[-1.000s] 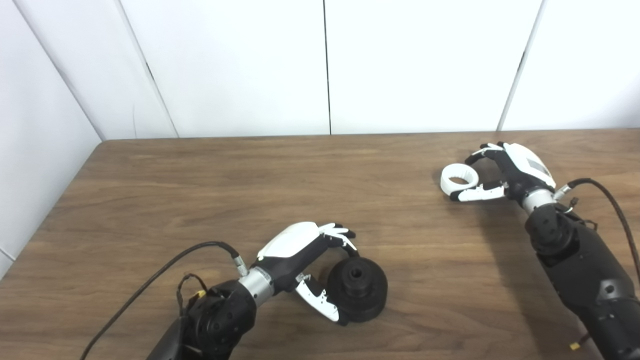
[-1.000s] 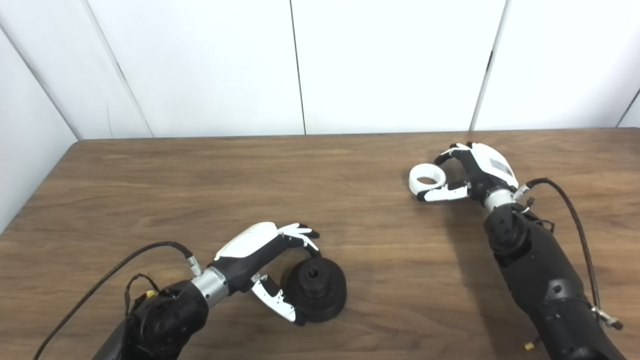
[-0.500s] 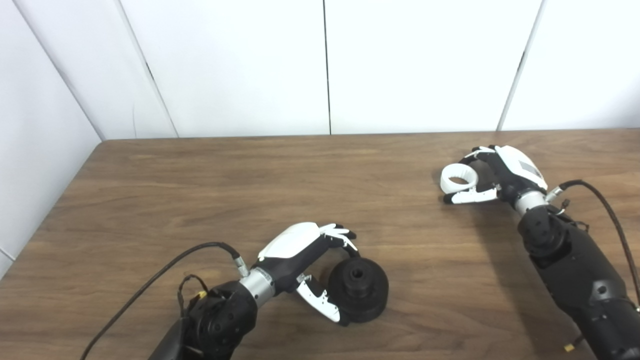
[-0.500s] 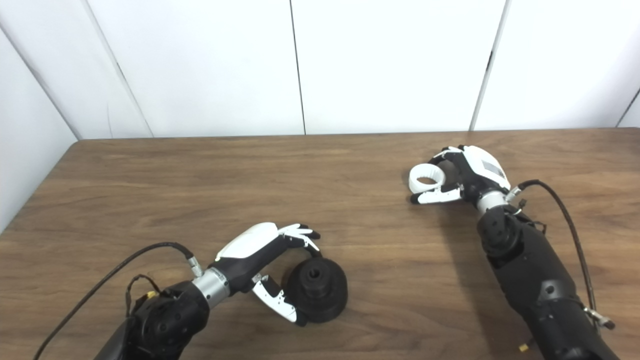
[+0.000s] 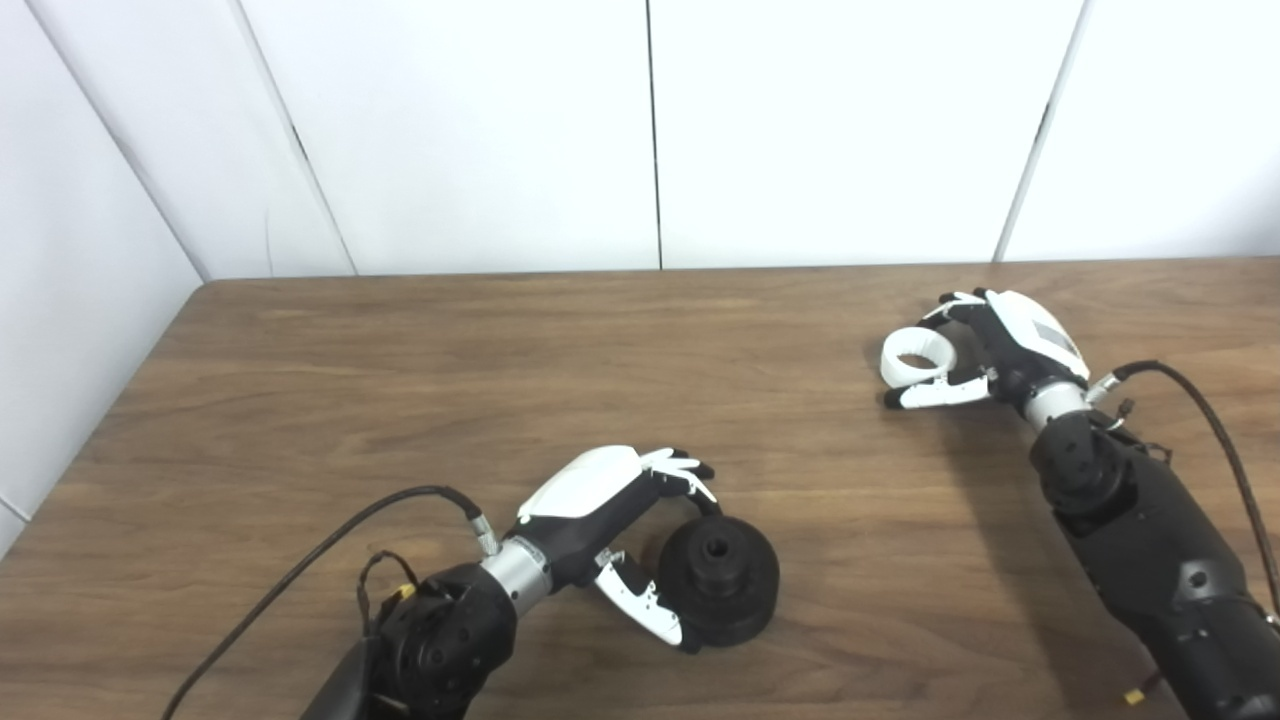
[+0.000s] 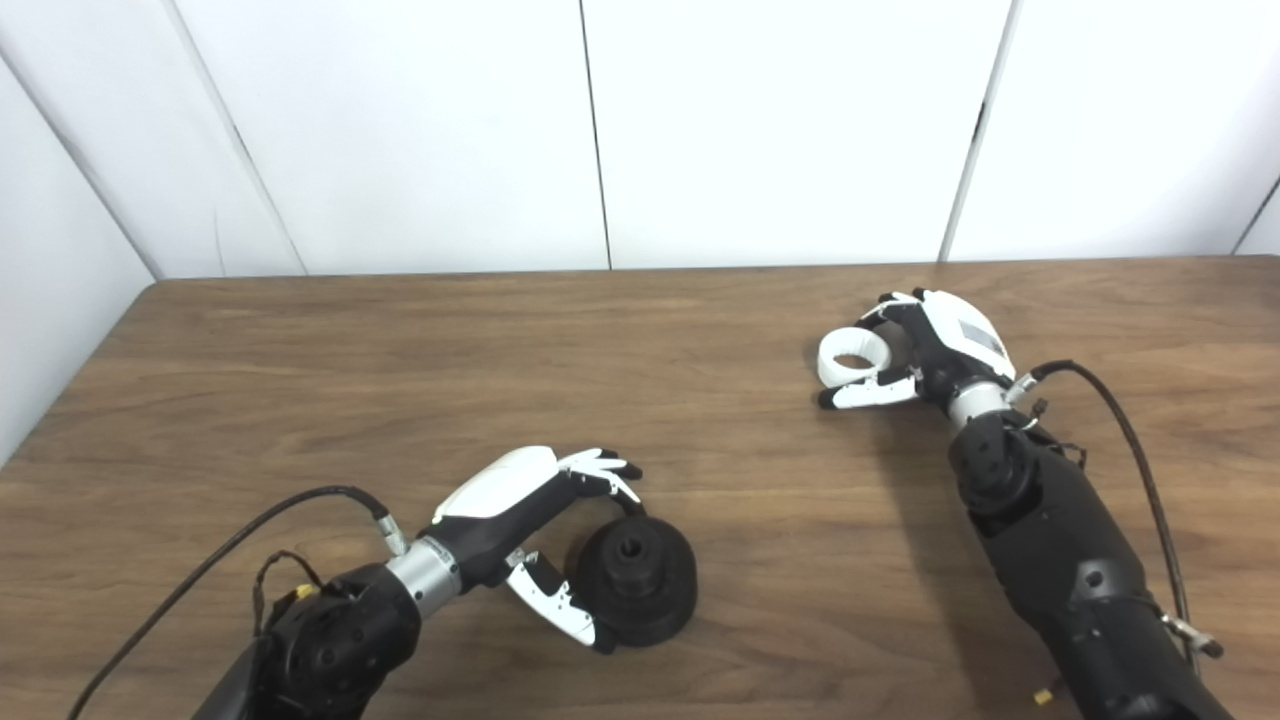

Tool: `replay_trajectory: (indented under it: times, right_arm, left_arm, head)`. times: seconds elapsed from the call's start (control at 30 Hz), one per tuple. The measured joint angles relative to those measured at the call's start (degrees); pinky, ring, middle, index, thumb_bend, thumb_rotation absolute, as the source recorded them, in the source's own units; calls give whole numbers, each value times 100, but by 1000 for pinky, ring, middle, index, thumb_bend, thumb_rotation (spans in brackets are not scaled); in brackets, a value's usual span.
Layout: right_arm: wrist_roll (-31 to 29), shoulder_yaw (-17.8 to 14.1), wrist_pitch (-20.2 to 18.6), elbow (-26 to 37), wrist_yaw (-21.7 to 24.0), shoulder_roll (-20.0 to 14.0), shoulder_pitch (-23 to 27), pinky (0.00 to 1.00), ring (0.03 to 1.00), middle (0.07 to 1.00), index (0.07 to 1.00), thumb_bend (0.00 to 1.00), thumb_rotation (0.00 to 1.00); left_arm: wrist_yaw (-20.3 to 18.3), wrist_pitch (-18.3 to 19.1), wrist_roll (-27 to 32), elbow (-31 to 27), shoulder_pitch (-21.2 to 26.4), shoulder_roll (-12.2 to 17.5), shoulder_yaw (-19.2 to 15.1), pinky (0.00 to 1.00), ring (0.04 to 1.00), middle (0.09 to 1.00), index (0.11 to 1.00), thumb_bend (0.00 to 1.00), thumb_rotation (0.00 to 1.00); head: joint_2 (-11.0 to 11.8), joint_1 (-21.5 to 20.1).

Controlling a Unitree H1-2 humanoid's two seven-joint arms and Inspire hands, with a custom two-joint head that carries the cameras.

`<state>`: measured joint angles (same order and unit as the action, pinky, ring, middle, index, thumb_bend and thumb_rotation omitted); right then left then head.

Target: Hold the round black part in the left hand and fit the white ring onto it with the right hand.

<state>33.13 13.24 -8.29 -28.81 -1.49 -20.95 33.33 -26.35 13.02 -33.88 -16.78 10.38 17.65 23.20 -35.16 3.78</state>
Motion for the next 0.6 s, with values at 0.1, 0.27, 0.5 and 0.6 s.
replay_trajectory:
  times: [0.1,0.27,0.5,0.6]
  right_arm:
    - [-12,-4,0,0,-51,-2,0,933,984,893,646,845,310]
    - [-36,-27,1,0,-66,-2,0,933,983,889,641,823,289]
    - [-86,-67,15,0,-110,-3,-1,908,971,875,620,794,234]
    - [-103,-70,31,0,-150,-5,-1,902,968,873,615,787,222]
  left_arm:
    - [-2,0,0,-1,0,0,-4,872,967,904,598,905,229]
    - [-14,10,0,-8,0,0,-9,869,966,903,595,908,230]
    - [-38,52,0,-39,-1,-1,-11,865,967,904,594,907,221]
    - [-38,52,0,-43,-2,-1,-12,863,966,903,593,909,221]
  head:
    - [-9,0]
    - [-9,-9]
    - [-18,-18]
    - [-18,-9]
